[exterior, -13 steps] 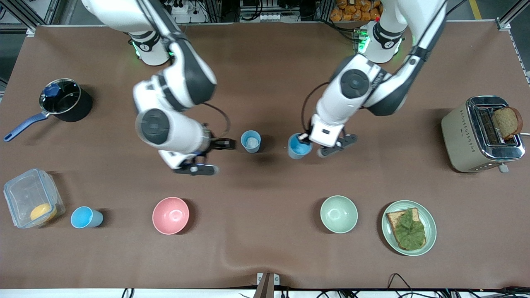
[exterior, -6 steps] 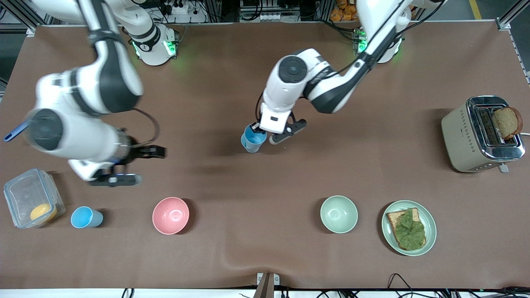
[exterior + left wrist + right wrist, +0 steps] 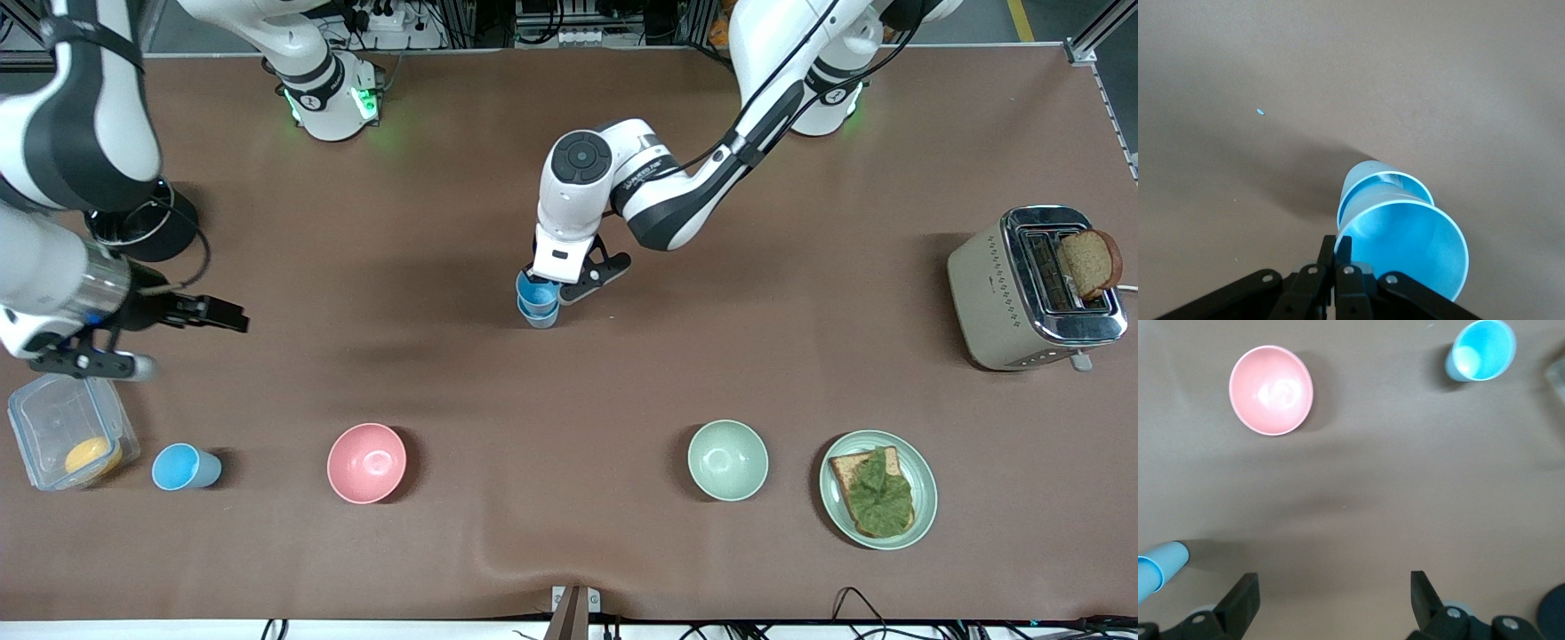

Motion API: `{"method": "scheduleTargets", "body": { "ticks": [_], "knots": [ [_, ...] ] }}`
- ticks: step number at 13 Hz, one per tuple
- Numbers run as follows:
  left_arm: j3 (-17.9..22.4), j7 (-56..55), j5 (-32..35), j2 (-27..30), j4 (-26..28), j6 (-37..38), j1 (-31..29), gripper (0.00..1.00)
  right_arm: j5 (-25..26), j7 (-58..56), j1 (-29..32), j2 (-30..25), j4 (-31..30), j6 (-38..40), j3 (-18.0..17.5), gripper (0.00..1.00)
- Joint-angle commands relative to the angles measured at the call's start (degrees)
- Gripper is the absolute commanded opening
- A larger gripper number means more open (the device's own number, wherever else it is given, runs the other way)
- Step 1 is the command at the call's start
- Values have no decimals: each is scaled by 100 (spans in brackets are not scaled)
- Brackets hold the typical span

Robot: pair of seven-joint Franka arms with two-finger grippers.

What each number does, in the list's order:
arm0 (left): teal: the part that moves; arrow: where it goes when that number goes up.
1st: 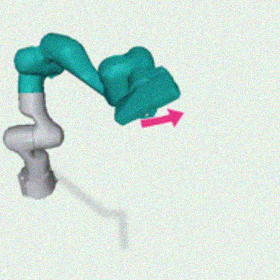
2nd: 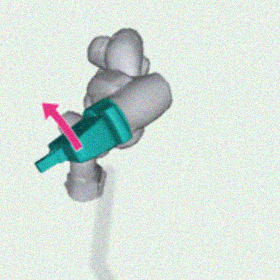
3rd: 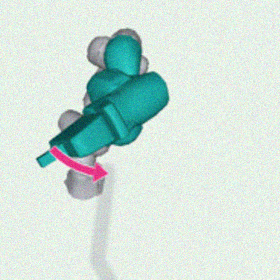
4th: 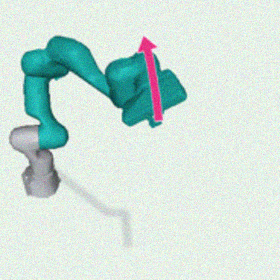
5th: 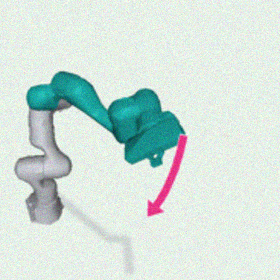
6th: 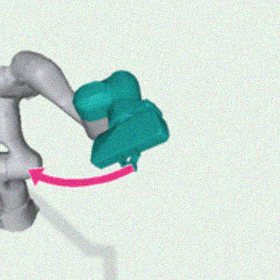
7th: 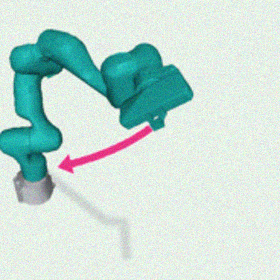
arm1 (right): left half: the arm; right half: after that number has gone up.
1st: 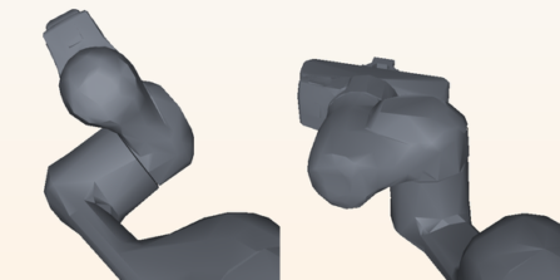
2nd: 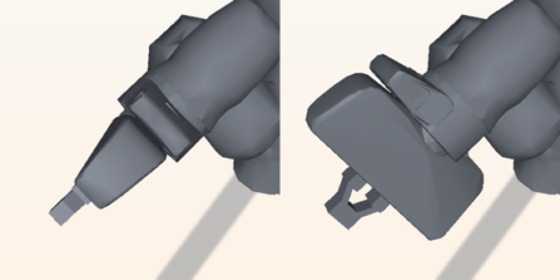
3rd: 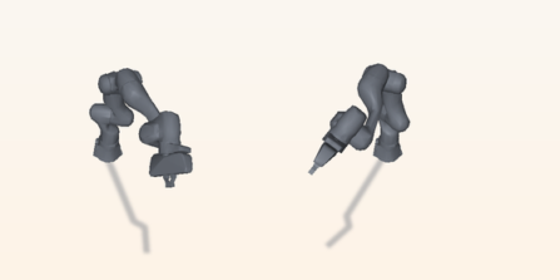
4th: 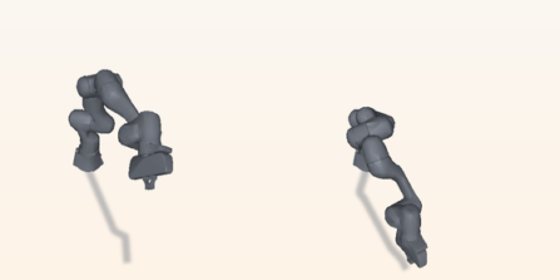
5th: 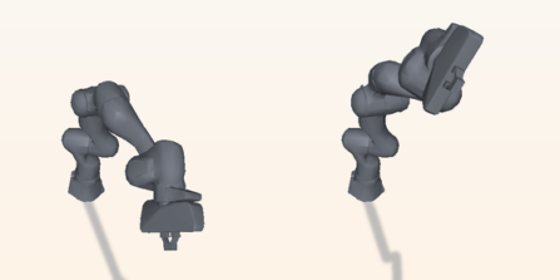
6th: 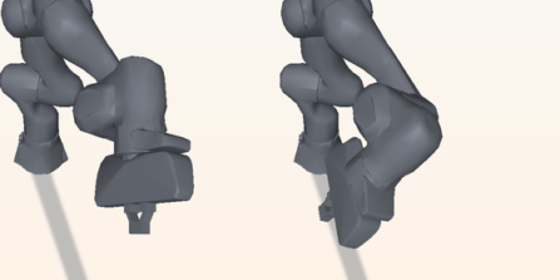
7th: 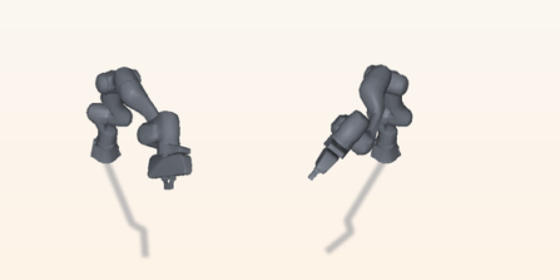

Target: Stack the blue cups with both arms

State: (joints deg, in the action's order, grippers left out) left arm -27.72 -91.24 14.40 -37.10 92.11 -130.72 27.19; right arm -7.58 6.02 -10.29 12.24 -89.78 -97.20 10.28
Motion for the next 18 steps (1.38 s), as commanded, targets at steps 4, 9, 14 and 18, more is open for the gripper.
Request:
{"method": "scheduleTargets", "body": {
  "ticks": [4,9,14,18],
  "knots": [
    [135,-333,360,-79,-184,64,103,100,424,-891,650,-855,-725,-133,-176,100],
    [294,-245,739,773,-158,291,-459,100,547,-918,800,-1154,-734,-80,-184,100],
    [276,831,792,1634,-149,1283,-1266,100,741,-1147,818,-1189,-760,-89,-184,100],
    [241,3072,179,2223,-167,2075,-2303,100,951,-1427,818,-1172,-743,-186,-316,100]
  ]
}}
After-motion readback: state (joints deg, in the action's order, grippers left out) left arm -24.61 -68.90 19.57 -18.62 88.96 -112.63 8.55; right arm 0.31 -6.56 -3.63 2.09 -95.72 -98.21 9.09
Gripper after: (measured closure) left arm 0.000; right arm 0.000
